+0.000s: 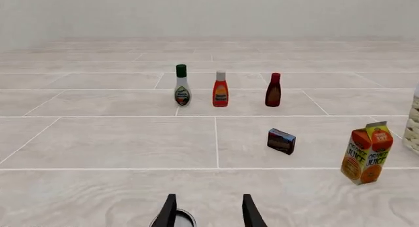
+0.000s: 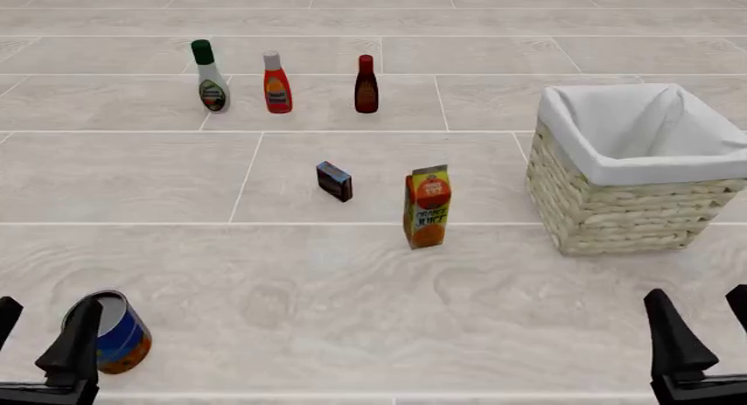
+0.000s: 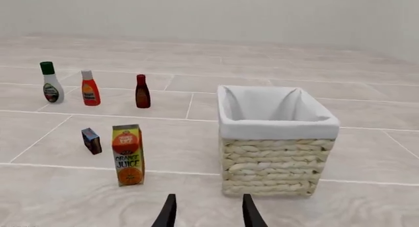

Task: Pick the chocolate pudding and place it in the basket.

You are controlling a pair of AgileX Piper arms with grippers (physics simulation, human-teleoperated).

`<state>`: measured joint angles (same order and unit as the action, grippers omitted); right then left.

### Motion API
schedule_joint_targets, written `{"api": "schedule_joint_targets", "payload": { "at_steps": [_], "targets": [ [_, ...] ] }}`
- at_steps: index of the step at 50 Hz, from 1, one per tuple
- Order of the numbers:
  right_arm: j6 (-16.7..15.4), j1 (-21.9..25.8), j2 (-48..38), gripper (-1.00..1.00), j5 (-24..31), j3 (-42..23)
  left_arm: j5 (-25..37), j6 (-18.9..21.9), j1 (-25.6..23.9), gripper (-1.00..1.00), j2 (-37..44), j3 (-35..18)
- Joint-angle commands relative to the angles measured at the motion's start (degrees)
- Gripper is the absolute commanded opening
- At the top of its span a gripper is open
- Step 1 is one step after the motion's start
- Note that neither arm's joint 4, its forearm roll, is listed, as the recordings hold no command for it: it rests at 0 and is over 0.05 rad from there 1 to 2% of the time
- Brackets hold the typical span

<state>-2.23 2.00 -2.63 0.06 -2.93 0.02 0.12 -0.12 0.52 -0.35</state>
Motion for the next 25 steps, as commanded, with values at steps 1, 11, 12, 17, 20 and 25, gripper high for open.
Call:
{"api": "schedule_joint_targets", "payload": {
  "at_steps": [1,11,12,17,20,25],
  "targets": [
    [-1.4,2.3,-5.2,1.00,-3.0,-2.2,-0.1,-0.1,0.1,1.00,-0.1,0.1],
    [-2.2,5.7,-12.1,1.00,-6.4,-5.3,-0.1,-0.1,0.1,1.00,-0.1,0.1],
    [-2.3,5.9,-12.3,1.00,-6.4,-5.7,-0.1,-0.1,0.1,1.00,-0.1,0.1],
    [-2.9,7.3,-13.8,1.00,-6.8,-6.9,-0.1,-0.1,0.1,1.00,-0.1,0.1],
    [-3.2,8.3,-16.3,1.00,-7.5,-7.5,-0.1,-0.1,0.1,1.00,-0.1,0.1],
    [-3.6,9.4,-18.7,1.00,-7.9,-8.8,-0.1,-0.1,0.1,1.00,-0.1,0.1]
  ]
}}
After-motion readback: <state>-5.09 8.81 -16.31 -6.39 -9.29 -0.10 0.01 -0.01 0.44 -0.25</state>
